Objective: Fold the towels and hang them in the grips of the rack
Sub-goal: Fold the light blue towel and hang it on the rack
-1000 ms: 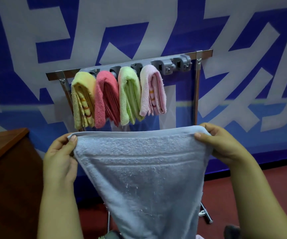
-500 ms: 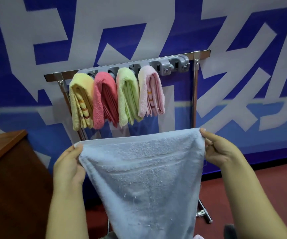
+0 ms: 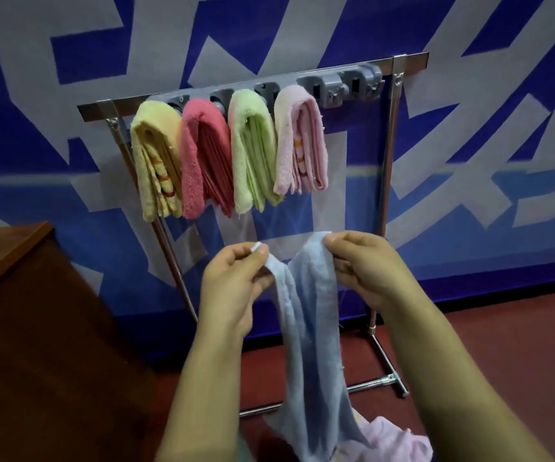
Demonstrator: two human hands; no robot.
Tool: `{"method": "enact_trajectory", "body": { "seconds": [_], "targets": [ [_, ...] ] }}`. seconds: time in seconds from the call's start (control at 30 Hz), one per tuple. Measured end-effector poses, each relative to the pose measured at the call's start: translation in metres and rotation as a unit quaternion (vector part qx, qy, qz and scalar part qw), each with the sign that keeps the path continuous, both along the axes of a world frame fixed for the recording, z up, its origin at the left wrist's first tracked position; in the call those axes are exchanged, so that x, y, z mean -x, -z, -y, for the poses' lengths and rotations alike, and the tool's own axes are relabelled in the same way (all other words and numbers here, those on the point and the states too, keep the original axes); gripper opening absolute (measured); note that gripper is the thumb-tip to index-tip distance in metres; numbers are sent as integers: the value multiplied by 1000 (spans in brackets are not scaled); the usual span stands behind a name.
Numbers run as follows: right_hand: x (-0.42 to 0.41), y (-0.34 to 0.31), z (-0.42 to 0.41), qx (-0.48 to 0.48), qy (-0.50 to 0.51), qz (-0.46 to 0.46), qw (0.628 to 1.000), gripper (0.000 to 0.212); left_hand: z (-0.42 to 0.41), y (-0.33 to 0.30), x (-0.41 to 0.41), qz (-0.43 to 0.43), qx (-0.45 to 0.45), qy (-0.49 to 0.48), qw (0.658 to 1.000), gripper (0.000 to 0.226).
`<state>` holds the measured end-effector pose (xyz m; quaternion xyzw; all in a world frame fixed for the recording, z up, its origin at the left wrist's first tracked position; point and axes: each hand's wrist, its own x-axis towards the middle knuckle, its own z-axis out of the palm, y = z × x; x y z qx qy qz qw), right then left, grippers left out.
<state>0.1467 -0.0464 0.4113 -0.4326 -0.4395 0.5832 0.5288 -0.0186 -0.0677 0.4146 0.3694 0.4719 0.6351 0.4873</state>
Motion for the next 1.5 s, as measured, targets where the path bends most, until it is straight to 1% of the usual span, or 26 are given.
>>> {"method": "enact_trajectory", "body": {
  "seconds": [0.07, 0.17, 0.3, 0.4, 0.53, 0.67, 0.77, 0.9, 0.97, 1.03, 1.13, 1.2, 1.27, 1.33, 1.4, 1.5],
  "targets": [
    [7, -5, 6, -26, 3, 32, 999, 19, 3, -4, -7, -25, -9, 6, 1000, 3],
    [16, -10, 14, -61, 4, 73, 995, 21, 7, -7, -14, -56, -17, 6, 998, 4],
    [22, -12, 20, -93, 15, 138, 986, 14, 11, -9, -19, -118, -27, 16, 993, 5],
    [23, -13, 24, -113, 25, 148, 982, 10, 13, -10, -20, -143, -42, 22, 989, 8],
    [24, -16, 27, -119, 47, 144, 981, 11, 17, -13, -23, -168, -61, 25, 984, 7],
    [25, -17, 30, -145, 55, 149, 977, 12, 21, -16, -28, -171, -79, 10, 982, 7],
    [25, -17, 31, -165, 71, 143, 973, 13, 24, -17, -31, -182, -89, 15, 979, 17],
    [25, -17, 31, -198, 65, 171, 963, 10, 27, -19, -29, -193, -82, 35, 977, 30],
    [23, -17, 29, -208, 56, 198, 956, 15, 28, -22, -25, -206, -84, 58, 973, 36],
    [20, -19, 28, -220, 58, 207, 952, 17, 30, -25, -21, -198, -89, 95, 972, 40],
    [13, -23, 27, -227, 45, 185, 955, 15, 33, -30, -15, -173, -105, 139, 969, 37],
    [9, -24, 27, -217, 25, 146, 965, 11, 33, -30, -9, -184, -124, 114, 968, 30],
    [5, -25, 26, -215, 14, 113, 970, 10, 30, -27, -1, -256, -154, 52, 953, 26],
    [3, -28, 26, -224, -6, 84, 971, 10, 26, -24, 6, -338, -176, 33, 924, 30],
    [3, -31, 27, -236, -23, 66, 969, 10, 23, -22, 10, -387, -171, 67, 903, 29],
    [4, -35, 29, -245, -35, 37, 968, 10, 20, -16, 12, -422, -146, 125, 886, 21]
  ]
}}
